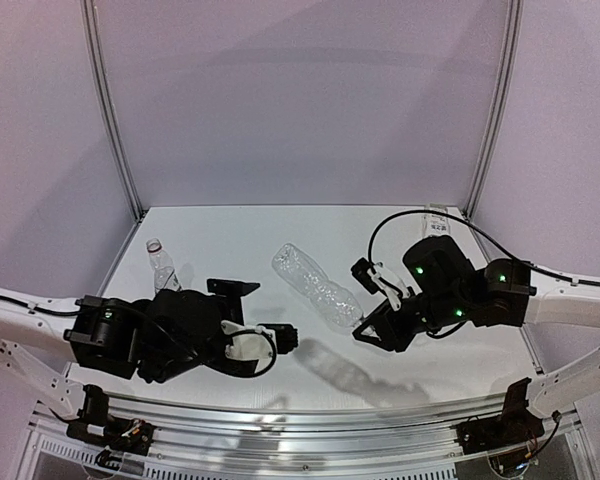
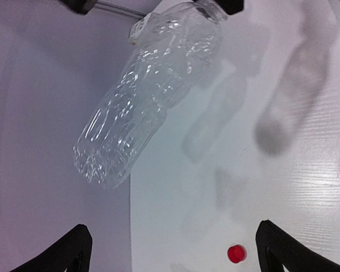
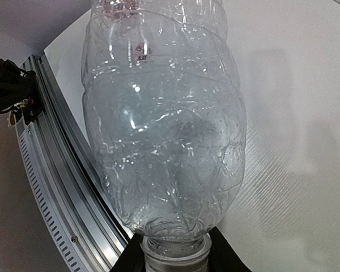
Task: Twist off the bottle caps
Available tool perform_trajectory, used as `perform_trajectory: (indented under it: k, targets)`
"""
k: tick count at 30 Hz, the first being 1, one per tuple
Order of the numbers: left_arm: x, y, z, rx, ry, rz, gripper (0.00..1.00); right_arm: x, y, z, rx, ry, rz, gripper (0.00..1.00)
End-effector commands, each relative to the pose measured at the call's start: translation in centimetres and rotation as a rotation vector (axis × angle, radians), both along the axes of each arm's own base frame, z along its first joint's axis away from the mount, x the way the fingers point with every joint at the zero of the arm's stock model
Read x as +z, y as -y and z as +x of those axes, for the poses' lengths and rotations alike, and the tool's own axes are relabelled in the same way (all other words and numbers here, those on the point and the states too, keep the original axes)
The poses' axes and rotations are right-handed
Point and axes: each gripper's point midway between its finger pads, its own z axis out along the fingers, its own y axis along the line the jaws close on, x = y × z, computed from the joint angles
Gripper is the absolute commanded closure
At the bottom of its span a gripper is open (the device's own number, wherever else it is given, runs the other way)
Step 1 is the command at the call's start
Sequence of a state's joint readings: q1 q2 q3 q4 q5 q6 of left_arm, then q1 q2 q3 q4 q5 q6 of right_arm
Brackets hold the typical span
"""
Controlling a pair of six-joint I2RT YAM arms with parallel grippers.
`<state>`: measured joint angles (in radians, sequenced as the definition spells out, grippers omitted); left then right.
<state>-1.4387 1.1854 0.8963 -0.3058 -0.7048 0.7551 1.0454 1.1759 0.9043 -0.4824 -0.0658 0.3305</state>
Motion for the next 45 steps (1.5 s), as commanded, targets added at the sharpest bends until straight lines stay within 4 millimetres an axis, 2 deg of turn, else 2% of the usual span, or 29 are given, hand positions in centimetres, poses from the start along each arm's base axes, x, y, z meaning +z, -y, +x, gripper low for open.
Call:
perform_trajectory:
  k: [1, 7, 8, 16, 22, 25, 29, 34, 37, 39, 41, 45]
  targets:
    - [1.3, 2.6, -0.1, -0.129, 0.116, 0.133, 0.01, -0.6, 0.5, -1.7, 0.054, -0.047, -0.012, 0.82]
    - [1.5, 5.2, 0.5, -0.196, 0.163, 0.225, 0.01, -0.7, 0.3, -2.4, 0.092, -0.067, -0.008, 0.82]
    - [1.0, 5.5, 0.7, -0.205, 0.156, 0.251, 0.02, -0.8, 0.3, -2.5, 0.099, -0.069, -0.008, 0.82]
    - [-0.2, 6.8, 2.4, -0.242, 0.115, 0.295, 0.04, 0.1, 0.2, -3.7, 0.155, -0.075, 0.025, 0.82]
    - [-0.7, 7.4, 3.8, -0.249, 0.095, 0.295, 0.09, -0.1, 0.0, -4.4, 0.184, -0.081, 0.018, 0.81]
    - [-0.8, 7.4, 4.4, -0.245, 0.089, 0.294, 0.18, -0.2, 0.0, -4.4, 0.188, -0.082, 0.013, 0.81]
    - [-1.2, 7.4, 4.7, -0.241, 0.09, 0.298, 0.38, 0.0, 0.1, -4.4, 0.187, -0.073, 0.015, 0.81]
    - [-1.4, 7.5, 4.9, -0.228, 0.097, 0.302, 0.5, 0.3, 0.3, -4.6, 0.193, -0.068, 0.023, 0.81]
    - [-1.3, 7.6, 4.7, -0.229, 0.093, 0.293, 0.54, 0.6, 0.5, -4.6, 0.188, -0.059, 0.032, 0.81]
    - [-1.2, 7.6, 4.5, -0.228, 0.089, 0.285, 0.54, 1.1, 0.7, -4.5, 0.175, -0.047, 0.038, 0.72]
    - [-1.0, 7.6, 4.3, -0.219, 0.078, 0.266, 0.55, 1.7, 1.1, -4.2, 0.154, -0.026, 0.05, 0.54]
    - [-0.8, 7.3, 3.6, -0.185, 0.03, 0.189, 0.55, 3.5, 1.9, -3.7, 0.105, 0.026, 0.098, 0.25]
